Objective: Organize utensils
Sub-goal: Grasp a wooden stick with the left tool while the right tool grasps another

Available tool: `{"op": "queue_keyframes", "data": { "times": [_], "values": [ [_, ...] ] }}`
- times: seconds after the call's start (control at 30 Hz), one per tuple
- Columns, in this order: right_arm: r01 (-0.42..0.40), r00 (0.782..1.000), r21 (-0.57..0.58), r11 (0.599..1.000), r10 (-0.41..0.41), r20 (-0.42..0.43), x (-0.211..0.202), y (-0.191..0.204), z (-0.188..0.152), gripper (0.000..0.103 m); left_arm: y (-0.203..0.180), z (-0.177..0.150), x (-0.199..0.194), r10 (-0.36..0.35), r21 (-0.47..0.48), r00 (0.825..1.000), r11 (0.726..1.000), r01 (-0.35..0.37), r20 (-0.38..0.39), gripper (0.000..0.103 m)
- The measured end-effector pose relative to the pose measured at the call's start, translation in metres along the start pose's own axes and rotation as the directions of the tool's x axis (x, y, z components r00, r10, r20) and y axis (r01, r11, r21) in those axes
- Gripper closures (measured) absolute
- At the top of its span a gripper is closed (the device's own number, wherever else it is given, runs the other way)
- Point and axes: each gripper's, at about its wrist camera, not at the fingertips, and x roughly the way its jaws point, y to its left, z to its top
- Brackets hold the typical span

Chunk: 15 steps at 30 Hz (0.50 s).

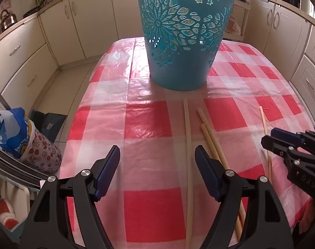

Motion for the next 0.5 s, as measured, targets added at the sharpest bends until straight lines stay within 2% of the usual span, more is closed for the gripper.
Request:
{"op": "queue_keyframes", "data": {
  "times": [0.07, 0.13, 0.17, 0.2, 0.23, 0.27, 0.3, 0.37, 0.5],
  "values": [
    [0.006, 1.000, -0.012, 1.000, -0.006, 0.006, 0.000, 0.002, 0.000, 0.074, -0.006, 0.009, 0.008, 0.000, 0.022, 1.000, 1.000, 0.000, -0.004, 0.033],
    [0.004, 1.000, -0.034, 0.999, -0.004, 0.007, 0.002, 0.005, 0.002, 0.075, -0.008, 0.014, 0.016, -0.007, 0.027, 1.000, 1.000, 0.007, -0.013, 0.046],
    [-0.011, 1.000, -0.048, 0.999, 0.011, 0.003, 0.004, 0.007, 0.004, 0.079, -0.007, 0.015, 0.018, -0.011, 0.019, 1.000, 1.000, 0.012, -0.012, 0.053],
    [-0.020, 1.000, -0.070, 0.997, 0.020, -0.001, 0.006, 0.011, 0.006, 0.085, -0.006, 0.016, 0.019, -0.009, 0.006, 1.000, 1.000, 0.009, -0.004, 0.067],
    [-0.020, 1.000, -0.096, 0.995, 0.020, -0.004, 0.009, 0.015, 0.008, 0.089, -0.004, 0.018, 0.020, -0.018, -0.008, 1.000, 1.000, 0.018, -0.001, 0.076],
    [-0.020, 1.000, -0.129, 0.991, 0.019, -0.008, 0.011, 0.020, 0.010, 0.090, 0.000, 0.019, 0.020, -0.024, -0.030, 1.000, 0.999, 0.024, -0.002, 0.089],
    [-0.030, 1.000, -0.151, 0.988, 0.028, -0.014, 0.012, 0.023, 0.012, 0.092, 0.005, 0.018, 0.020, -0.037, -0.060, 0.999, 0.998, 0.037, -0.002, 0.096],
    [-0.039, 0.999, -0.162, 0.986, 0.036, -0.021, 0.012, 0.025, 0.014, 0.095, 0.014, 0.015, 0.019, -0.062, -0.114, 0.998, 0.992, 0.062, 0.001, 0.098],
    [-0.057, 0.998, -0.108, 0.992, 0.054, -0.028, 0.007, 0.015, 0.016, 0.095, 0.021, 0.005, 0.012, -0.105, -0.179, 0.995, 0.978, 0.103, 0.003, 0.098]
  ]
}}
